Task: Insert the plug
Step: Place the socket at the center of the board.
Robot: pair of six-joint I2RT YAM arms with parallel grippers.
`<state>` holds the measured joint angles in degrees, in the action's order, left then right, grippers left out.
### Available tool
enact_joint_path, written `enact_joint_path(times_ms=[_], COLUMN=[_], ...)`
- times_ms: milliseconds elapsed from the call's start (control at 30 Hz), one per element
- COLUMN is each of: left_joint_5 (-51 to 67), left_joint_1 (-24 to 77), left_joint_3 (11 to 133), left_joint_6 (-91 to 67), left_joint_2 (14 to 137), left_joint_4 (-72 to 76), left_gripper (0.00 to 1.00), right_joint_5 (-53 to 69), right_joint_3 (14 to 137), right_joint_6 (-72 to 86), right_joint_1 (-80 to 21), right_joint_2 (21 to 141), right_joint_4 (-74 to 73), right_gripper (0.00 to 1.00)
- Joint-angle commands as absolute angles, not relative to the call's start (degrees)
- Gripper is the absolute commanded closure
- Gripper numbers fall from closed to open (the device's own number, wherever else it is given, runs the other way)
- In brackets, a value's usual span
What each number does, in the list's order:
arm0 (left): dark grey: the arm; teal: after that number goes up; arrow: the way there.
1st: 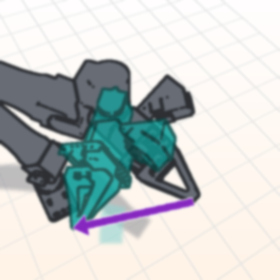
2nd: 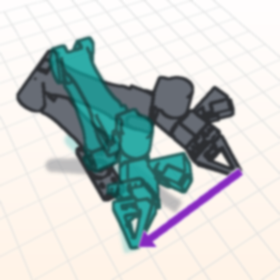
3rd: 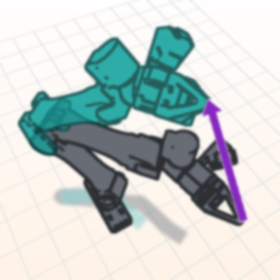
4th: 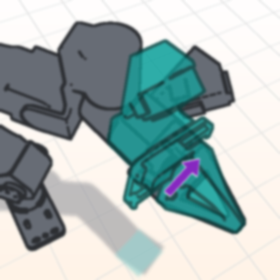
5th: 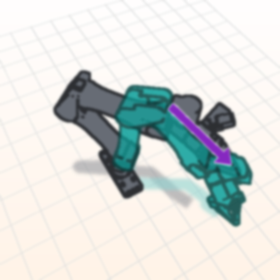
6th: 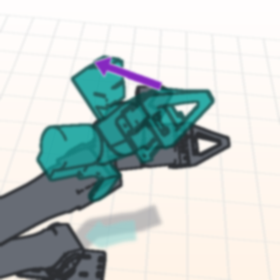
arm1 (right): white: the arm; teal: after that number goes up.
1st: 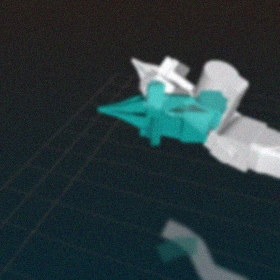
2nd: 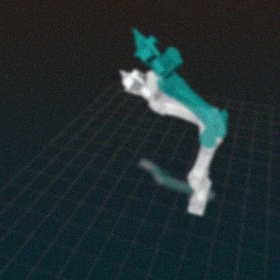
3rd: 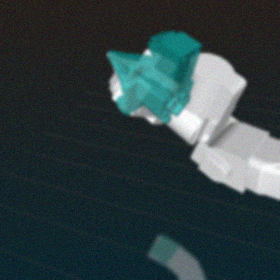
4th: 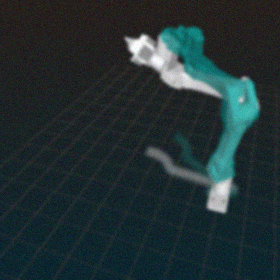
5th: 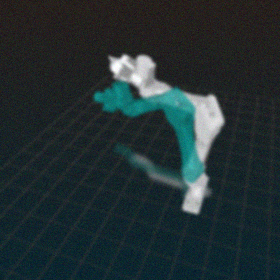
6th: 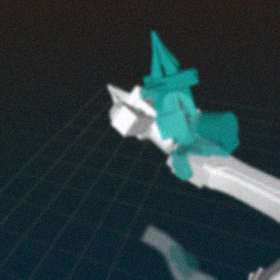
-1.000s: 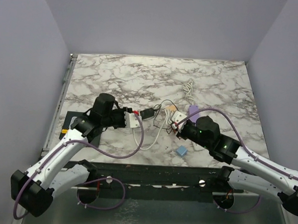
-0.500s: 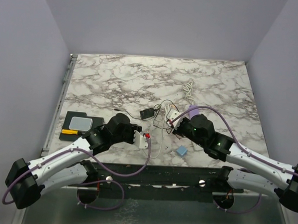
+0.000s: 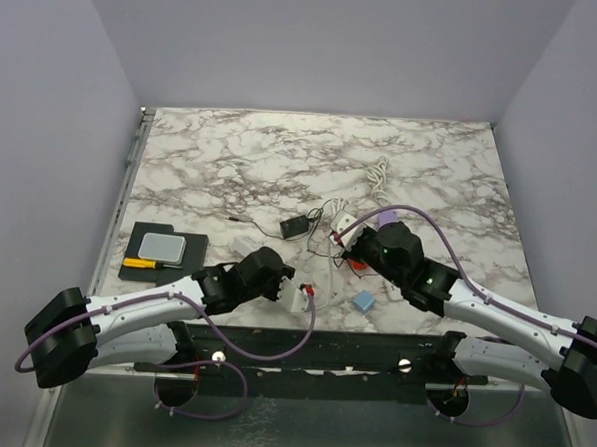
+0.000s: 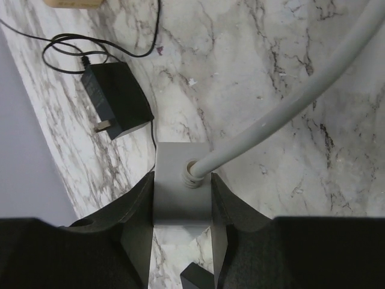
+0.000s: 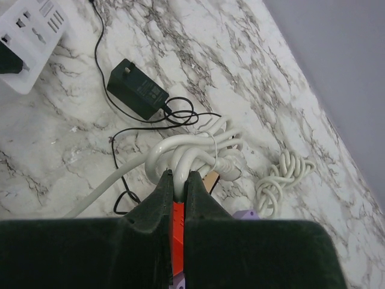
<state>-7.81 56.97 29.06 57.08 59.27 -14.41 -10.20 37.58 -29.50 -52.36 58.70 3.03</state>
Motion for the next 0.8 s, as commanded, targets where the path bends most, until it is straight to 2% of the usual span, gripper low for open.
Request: enact_joint_path(times_ms=[0,133,167,200,233,333,567,767], left_joint_5=[-7.3,-5.9,-4.8,-3.5,-2.4,-0.2,4.7,4.3], left_joint_1=[58.5,59.9,60.2,60.4,60.5,60.5,60.5,60.3], left_joint_3=[26.1,27.5,27.7,27.9,28.1,29.2,38.3,41.1], left_joint_6=[47.9,43.9,43.8,43.9,44.2,44.3,43.4,56.6], left_joint_2=[65.4,67.4,67.2,66.9,66.4,64.6,60.5,54.9], left_joint_4=[-24.2,-25.2,-26.0,-27.0,-28.0,-29.9,-36.8,-47.0], left_gripper=[0.61,0.46,0.38,0.24,0.16,0.02,0.01,0.01], right_joint_5=[-8.6,-7.7,-7.6,-7.5,-7.4,-6.7,-5.8,-2.6], right_joint_3=[39.6,39.7,39.7,39.9,40.0,40.3,40.9,42.9], right_joint_6=[-31.3,-32.0,-32.3,-32.6,-32.8,-33.2,-35.5,-36.3], right_joint_1=[-51.8,-51.6,-51.6,-51.5,-51.4,-51.3,-50.9,-49.5], right_joint_2=[59.6,61.0,61.3,61.7,62.0,62.6,64.9,67.8], right_joint_4=[10.0,10.9,11.2,11.3,11.5,11.6,13.0,14.6], right_gripper=[0.99,0.99,0.99,0.99,0.99,0.99,0.99,0.99])
